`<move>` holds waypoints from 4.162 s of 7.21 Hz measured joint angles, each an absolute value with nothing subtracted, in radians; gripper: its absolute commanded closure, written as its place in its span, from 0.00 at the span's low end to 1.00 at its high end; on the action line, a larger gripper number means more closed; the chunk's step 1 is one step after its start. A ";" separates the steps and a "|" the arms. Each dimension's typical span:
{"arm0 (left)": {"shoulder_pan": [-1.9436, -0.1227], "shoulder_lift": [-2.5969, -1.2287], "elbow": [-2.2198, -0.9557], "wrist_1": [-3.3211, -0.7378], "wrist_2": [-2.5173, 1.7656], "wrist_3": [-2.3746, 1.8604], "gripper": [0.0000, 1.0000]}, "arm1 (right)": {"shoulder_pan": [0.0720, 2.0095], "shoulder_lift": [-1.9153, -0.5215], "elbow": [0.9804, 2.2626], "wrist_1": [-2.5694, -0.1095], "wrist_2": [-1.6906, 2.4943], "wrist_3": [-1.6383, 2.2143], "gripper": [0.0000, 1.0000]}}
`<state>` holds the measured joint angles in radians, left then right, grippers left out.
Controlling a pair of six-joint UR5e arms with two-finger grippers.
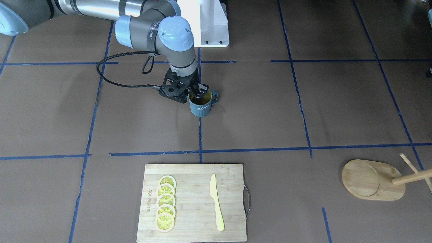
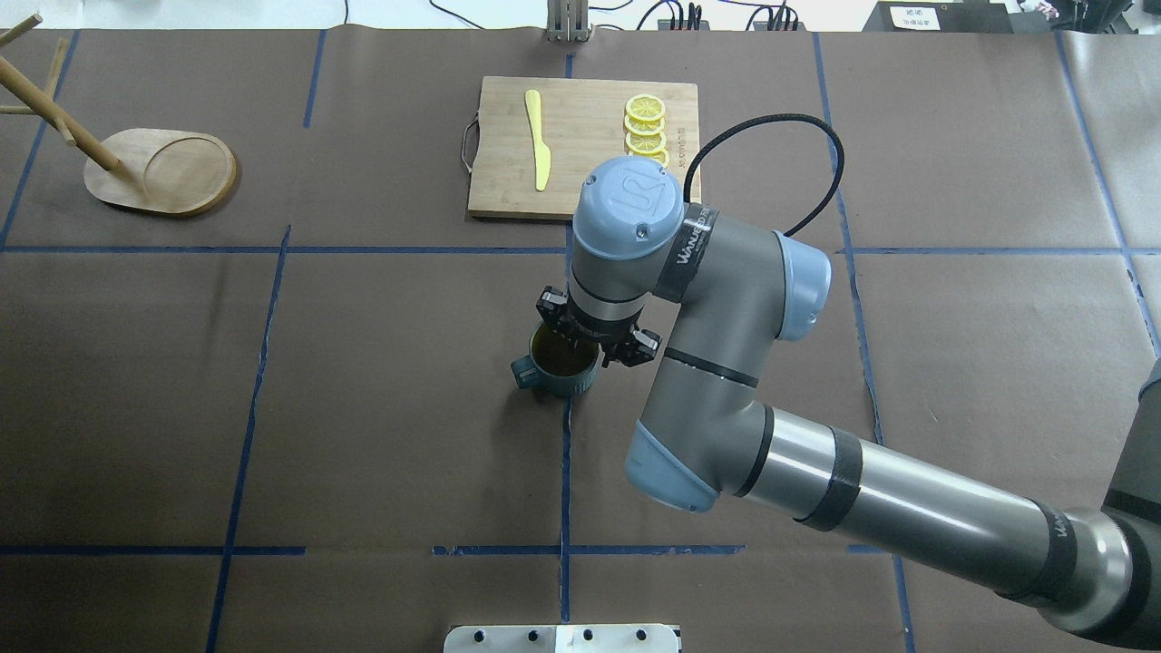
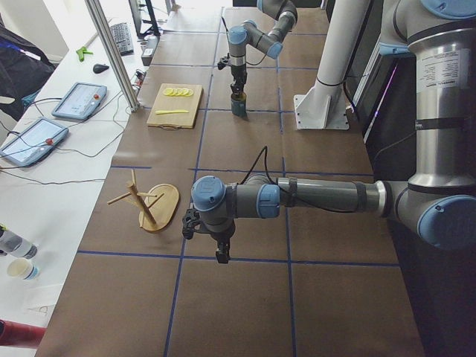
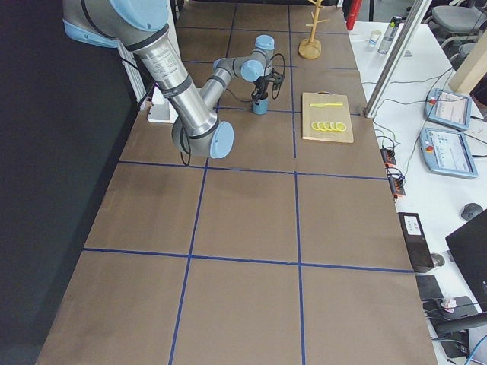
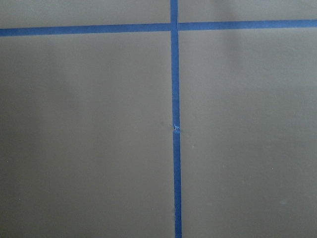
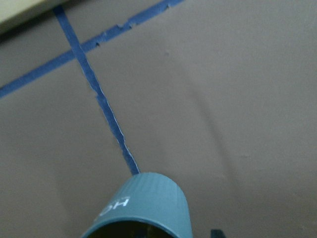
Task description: Hang cup on storage rack
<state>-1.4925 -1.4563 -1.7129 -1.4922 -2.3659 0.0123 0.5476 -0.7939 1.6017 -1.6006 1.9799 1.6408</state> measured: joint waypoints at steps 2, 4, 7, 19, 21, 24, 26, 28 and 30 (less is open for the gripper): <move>-1.493 -1.454 -1.725 -1.493 -2.364 0.012 0.00 | 0.677 -0.839 1.683 -1.631 2.056 1.499 0.00; -1.491 -1.453 -1.746 -1.495 -2.361 0.008 0.00 | 0.864 -0.946 1.732 -1.660 2.184 1.219 0.00; -1.489 -1.492 -1.759 -1.517 -2.361 0.003 0.00 | 1.149 -1.186 1.729 -1.666 2.303 0.652 0.00; -1.153 -1.624 -1.943 -1.859 -2.423 -0.403 0.00 | 1.528 -1.619 1.694 -1.652 2.329 -0.106 0.00; -0.865 -1.786 -1.973 -1.865 -2.185 -0.490 0.00 | 1.528 -1.619 1.702 -1.652 2.330 -0.099 0.00; -0.606 -1.919 -1.906 -2.062 -1.861 -0.499 0.00 | 1.528 -1.620 1.705 -1.652 2.330 -0.097 0.00; -0.561 -1.950 -1.689 -2.449 -1.804 -0.494 0.00 | 1.528 -1.620 1.705 -1.652 2.330 -0.097 0.00; -0.537 -1.974 -1.551 -2.651 -1.792 -0.491 0.00 | 1.528 -1.619 1.709 -1.652 2.331 -0.097 0.00; -0.452 -1.985 -1.523 -2.684 -1.714 -0.462 0.00 | 1.528 -1.620 1.717 -1.652 2.332 -0.095 0.00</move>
<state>-0.4524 -1.9846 -1.5231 -2.6836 -1.7144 -0.4616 1.5278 -1.6202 1.7167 -1.6521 2.3316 -0.0951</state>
